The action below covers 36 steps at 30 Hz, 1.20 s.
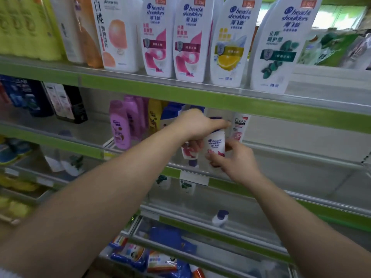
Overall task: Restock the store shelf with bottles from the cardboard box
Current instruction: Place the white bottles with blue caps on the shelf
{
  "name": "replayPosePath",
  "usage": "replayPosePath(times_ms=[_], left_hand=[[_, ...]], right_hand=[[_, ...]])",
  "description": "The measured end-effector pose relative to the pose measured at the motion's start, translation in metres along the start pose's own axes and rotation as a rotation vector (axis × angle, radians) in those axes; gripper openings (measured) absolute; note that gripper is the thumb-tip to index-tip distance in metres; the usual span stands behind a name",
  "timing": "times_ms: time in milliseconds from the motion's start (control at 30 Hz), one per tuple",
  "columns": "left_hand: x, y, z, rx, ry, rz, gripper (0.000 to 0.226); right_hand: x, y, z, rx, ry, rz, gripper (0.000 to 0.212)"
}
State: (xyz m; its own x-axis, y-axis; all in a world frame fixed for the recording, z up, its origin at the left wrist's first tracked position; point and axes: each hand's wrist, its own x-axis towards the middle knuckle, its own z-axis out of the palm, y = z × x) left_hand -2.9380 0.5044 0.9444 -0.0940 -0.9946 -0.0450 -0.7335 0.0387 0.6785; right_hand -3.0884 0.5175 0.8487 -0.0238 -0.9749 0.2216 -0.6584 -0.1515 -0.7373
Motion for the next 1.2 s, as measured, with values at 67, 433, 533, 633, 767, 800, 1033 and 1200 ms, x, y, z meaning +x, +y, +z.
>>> replayPosePath(times_ms=[67,433,533,633,767,800,1033,1200], left_hand=[[0.004,-0.007,-0.001,-0.053,0.062,0.029,0.067],[-0.011,-0.104,-0.04,-0.433,0.197,0.011,0.024],[-0.014,-0.131,-0.045,-0.487,0.217,0.0,0.023],[-0.017,-0.151,-0.05,-0.528,0.249,-0.023,0.022],[-0.017,-0.169,-0.053,-0.559,0.291,-0.05,0.022],[-0.017,-0.172,-0.052,-0.567,0.298,-0.053,0.022],[-0.018,-0.175,-0.05,-0.584,0.326,-0.053,0.02],[-0.022,-0.171,-0.046,-0.583,0.334,-0.063,0.02]], right_hand=[[0.01,0.004,-0.001,0.138,-0.01,0.06,0.021],[0.1,0.011,0.03,0.15,0.05,0.317,0.023],[0.119,0.013,0.039,0.059,0.071,0.331,0.025],[0.136,0.019,0.043,-0.007,0.071,0.364,0.033],[0.158,0.034,0.049,-0.03,0.087,0.389,0.043],[0.163,0.038,0.051,-0.033,0.102,0.381,0.045],[0.176,0.046,0.056,-0.068,0.158,0.352,0.046],[0.187,0.064,0.056,-0.065,0.131,0.314,0.055]])
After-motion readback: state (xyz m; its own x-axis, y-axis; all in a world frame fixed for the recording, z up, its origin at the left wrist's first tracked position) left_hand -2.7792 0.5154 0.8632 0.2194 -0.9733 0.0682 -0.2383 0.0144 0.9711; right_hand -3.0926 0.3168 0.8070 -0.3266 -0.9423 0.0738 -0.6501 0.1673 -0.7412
